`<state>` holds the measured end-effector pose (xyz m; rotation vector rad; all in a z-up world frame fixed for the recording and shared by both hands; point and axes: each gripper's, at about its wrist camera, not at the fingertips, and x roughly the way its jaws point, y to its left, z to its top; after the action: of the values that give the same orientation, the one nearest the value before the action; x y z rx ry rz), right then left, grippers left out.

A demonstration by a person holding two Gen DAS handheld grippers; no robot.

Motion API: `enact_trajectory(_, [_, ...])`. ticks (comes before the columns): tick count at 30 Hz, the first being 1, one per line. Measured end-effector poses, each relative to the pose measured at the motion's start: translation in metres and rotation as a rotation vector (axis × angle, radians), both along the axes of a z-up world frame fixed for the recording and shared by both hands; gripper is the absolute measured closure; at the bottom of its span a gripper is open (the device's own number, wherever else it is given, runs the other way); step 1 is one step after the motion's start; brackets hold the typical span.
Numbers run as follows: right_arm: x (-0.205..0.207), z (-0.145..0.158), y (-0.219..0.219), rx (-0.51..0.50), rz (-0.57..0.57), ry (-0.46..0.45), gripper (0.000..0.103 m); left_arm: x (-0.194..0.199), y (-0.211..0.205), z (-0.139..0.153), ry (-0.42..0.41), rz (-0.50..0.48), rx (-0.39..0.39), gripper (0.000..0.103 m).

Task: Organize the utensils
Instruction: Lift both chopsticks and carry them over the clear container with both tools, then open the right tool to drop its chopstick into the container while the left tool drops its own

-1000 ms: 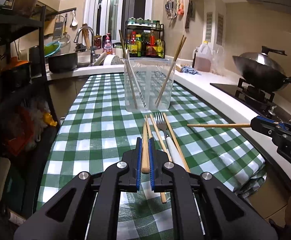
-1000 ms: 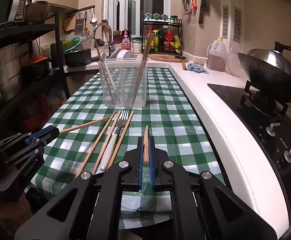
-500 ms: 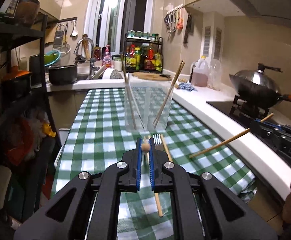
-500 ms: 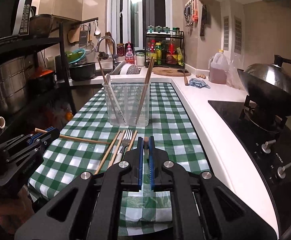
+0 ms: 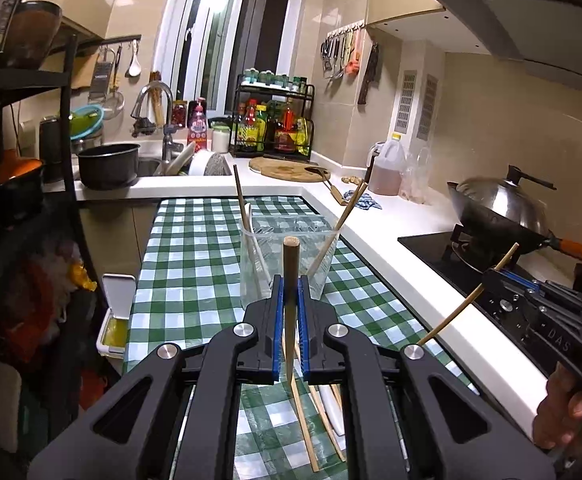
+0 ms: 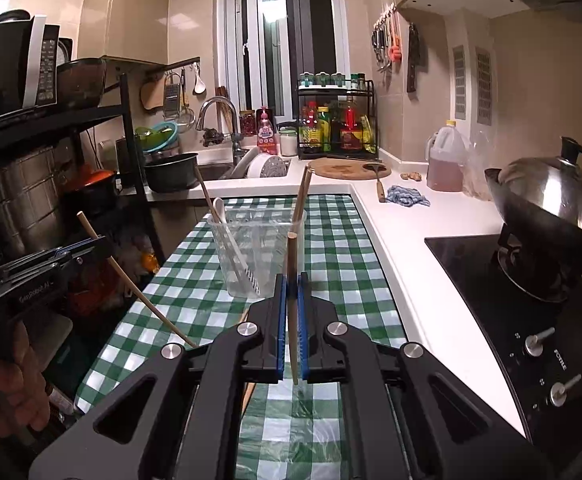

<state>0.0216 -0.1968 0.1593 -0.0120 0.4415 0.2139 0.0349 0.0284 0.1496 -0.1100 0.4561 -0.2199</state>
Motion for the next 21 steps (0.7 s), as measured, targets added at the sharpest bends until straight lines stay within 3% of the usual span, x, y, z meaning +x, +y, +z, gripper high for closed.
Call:
enact_trajectory(7, [0.021, 0.026, 0.004, 0.013, 0.044, 0.012, 0.098, 0.021, 0.009, 0.029, 0.076, -0.013, -0.016, 0.096])
enact_trajectory(13, [0.044, 0.049, 0.002, 0.038, 0.063, 0.002, 0.098, 0.04, 0.016, 0.057, 0.052, -0.005, -0.008, 0.096])
enact_trajectory(21, [0.085, 0.102, 0.018, 0.034, 0.104, -0.068, 0.098, 0.081, 0.024, 0.098, 0.007, 0.006, -0.019, 0.096])
